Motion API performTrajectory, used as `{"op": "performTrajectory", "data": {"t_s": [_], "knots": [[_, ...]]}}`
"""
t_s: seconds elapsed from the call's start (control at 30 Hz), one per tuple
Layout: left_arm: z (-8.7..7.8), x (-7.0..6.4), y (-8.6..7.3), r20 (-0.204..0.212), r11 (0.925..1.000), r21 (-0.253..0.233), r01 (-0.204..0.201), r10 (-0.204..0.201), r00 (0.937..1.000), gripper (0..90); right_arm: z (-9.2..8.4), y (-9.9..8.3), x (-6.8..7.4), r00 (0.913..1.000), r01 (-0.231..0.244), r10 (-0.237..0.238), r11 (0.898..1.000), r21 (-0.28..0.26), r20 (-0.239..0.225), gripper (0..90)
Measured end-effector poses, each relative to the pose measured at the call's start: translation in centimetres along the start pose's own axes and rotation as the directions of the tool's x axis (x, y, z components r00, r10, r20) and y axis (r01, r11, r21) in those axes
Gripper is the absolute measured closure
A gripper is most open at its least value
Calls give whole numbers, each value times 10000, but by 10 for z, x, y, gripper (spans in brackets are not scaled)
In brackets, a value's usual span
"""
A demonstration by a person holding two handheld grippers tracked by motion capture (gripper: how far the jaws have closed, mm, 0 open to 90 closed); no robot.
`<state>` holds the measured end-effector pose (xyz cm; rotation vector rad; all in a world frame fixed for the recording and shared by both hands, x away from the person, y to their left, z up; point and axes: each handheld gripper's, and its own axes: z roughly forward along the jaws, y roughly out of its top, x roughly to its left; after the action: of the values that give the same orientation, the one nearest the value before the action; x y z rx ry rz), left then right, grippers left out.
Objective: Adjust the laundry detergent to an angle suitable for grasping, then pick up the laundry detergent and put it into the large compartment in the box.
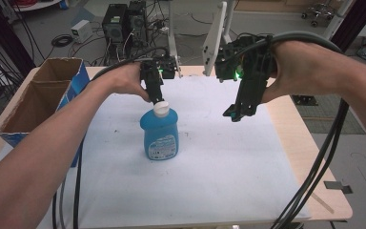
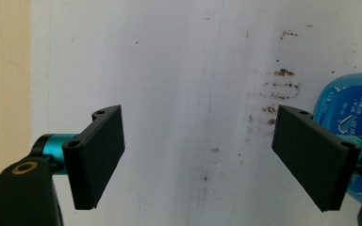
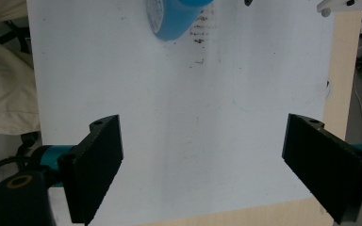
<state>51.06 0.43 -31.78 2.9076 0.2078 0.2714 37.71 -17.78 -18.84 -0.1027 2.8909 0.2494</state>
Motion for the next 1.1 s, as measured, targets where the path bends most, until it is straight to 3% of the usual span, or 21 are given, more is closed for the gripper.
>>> {"op": "performTrajectory", "data": {"t_s": [0.4,0.6,1.1], "knots": [[-3,0,-3,-54,9998,-164,107,-108,9999,177,1,-1,1,9999,13,-15,9998,181,101,122],[-7,-2,-1,-97,9990,-276,348,-351,9993,177,-3,-3,4,9999,119,-119,9999,13,91,123],[-3,-1,-1,87,9994,-145,325,-323,9994,177,-4,-8,5,9999,8,-9,10000,86,171,123]]}}
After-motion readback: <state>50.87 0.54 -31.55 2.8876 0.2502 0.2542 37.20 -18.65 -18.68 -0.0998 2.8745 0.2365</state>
